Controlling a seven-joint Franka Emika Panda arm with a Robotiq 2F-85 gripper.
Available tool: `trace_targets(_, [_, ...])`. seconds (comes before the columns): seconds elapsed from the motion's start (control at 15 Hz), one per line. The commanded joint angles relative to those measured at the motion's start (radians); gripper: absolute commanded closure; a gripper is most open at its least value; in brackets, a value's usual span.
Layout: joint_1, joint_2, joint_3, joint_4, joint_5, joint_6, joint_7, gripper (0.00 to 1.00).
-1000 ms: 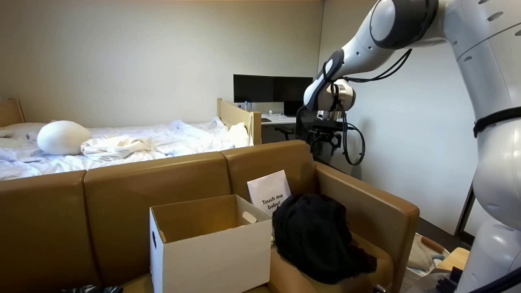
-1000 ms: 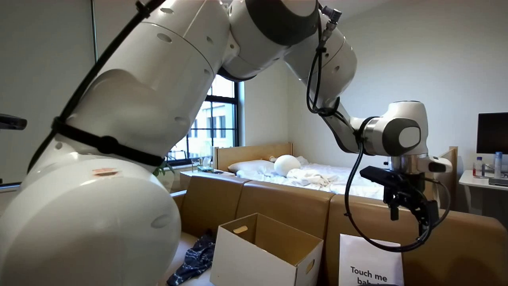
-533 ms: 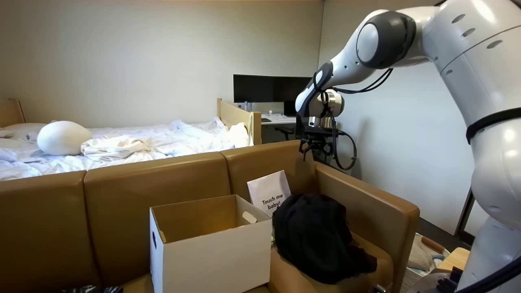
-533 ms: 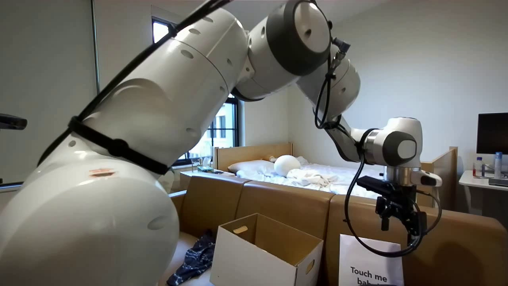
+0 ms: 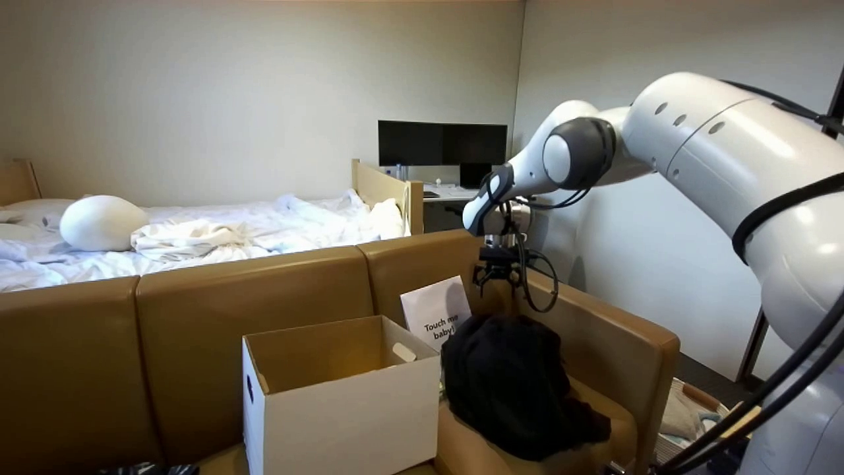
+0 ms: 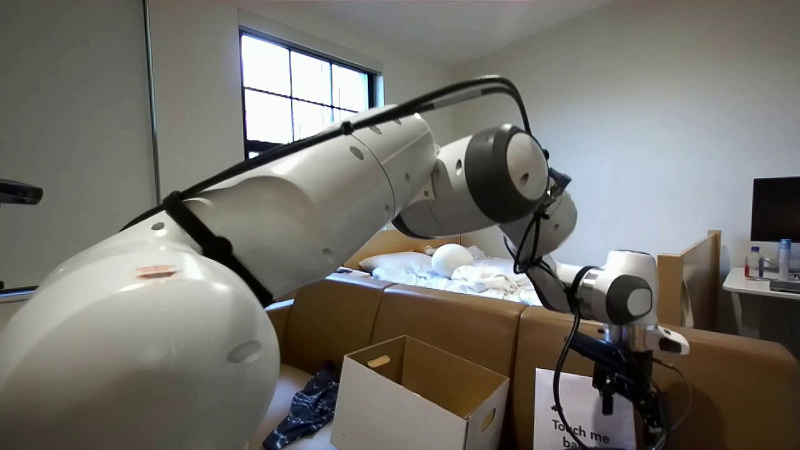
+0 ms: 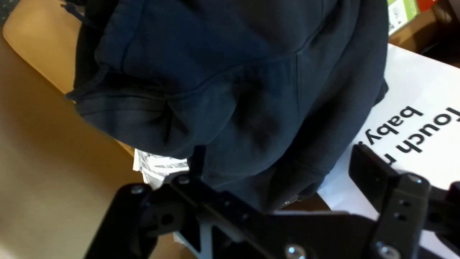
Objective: Put the black jersey inside the box
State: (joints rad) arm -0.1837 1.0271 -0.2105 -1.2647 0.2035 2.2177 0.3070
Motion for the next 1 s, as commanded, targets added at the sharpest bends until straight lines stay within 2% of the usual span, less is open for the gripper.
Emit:
trace_targets(0.0, [-0.033,0.179,0.003,0.208,-0.035,-0.063,0.051,0.0])
trace_targets(0.2, [-0.042,0.306,-0.018,0.363,-0.027,-0.145,0.063,0.0])
trace_targets(0.53, [-0.051,0.472,-0.062,0.609,-0.034,-0.367,0.102,0.0])
trace_targets(0.6, [-0.051,0.492,-0.069,0.641,-0.033,-0.402,0.108,0.0])
trace_targets(0.67, [-0.061,0.47,-0.033,0.618,-0.072,-0.415,0.126,0.0])
trace_targets(0.8, [-0.06,0.457,-0.013,0.604,-0.089,-0.437,0.147,0.0])
trace_targets(0.87, [-0.062,0.457,-0.003,0.607,-0.092,-0.445,0.156,0.25])
trace_targets(0.93, [-0.064,0.457,0.008,0.611,-0.09,-0.452,0.164,0.26])
